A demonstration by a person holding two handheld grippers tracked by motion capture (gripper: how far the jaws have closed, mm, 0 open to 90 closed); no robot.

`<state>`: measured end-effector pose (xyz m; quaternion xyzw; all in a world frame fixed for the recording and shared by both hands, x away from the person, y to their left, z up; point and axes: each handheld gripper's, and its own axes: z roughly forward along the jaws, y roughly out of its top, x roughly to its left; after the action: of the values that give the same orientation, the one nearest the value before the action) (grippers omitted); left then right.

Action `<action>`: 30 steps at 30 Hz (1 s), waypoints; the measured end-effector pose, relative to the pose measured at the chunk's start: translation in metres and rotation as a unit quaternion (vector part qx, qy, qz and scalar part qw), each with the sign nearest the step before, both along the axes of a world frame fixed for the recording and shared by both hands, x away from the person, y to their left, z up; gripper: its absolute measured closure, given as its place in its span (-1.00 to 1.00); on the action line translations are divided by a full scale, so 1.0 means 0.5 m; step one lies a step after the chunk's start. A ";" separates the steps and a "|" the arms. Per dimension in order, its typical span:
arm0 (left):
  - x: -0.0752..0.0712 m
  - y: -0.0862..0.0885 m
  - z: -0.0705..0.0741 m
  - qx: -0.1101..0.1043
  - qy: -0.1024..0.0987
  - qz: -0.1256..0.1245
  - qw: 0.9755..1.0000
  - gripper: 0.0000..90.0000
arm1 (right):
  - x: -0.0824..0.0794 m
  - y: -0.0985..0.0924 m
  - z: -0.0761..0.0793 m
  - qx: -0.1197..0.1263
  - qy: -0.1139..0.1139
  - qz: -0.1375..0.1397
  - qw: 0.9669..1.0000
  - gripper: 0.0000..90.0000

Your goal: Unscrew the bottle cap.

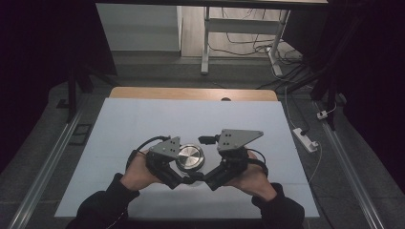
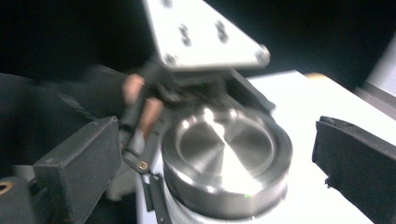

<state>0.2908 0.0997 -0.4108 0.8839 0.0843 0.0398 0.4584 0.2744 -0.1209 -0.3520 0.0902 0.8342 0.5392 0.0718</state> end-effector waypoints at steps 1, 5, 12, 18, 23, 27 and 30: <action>0.002 -0.001 -0.002 0.000 0.002 0.009 1.000 -0.66 | -0.004 0.006 -0.003 -0.017 -0.011 -0.018 1.000 -0.98; 0.000 -0.010 -0.006 0.009 0.000 0.033 0.999 -0.66 | -0.010 0.034 -0.023 -0.037 -0.035 -0.073 0.996 -0.79; -0.002 -0.008 -0.005 0.013 0.001 -0.007 1.000 -0.66 | -0.010 0.039 -0.030 -0.037 -0.041 -0.061 0.997 -0.56; -0.011 -0.013 -0.009 -0.010 0.019 -0.107 0.994 -0.66 | 0.022 0.007 -0.036 0.003 0.023 0.102 0.995 -0.57; -0.008 -0.014 -0.007 0.001 0.009 -0.055 0.998 -0.66 | 0.032 -0.003 -0.030 0.011 0.040 0.073 0.996 -0.87; -0.002 -0.008 -0.004 0.009 0.002 0.002 1.000 -0.66 | 0.014 0.004 -0.013 -0.028 0.025 -0.010 0.999 -0.94; -0.005 -0.014 -0.004 0.021 -0.003 0.012 1.000 -0.66 | -0.002 0.030 -0.022 -0.061 -0.016 -0.059 0.996 -0.88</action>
<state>0.2881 0.0930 -0.4129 0.8919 0.0928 0.0502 0.4398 0.2732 -0.1057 -0.3632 0.1256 0.8576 0.4835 0.1221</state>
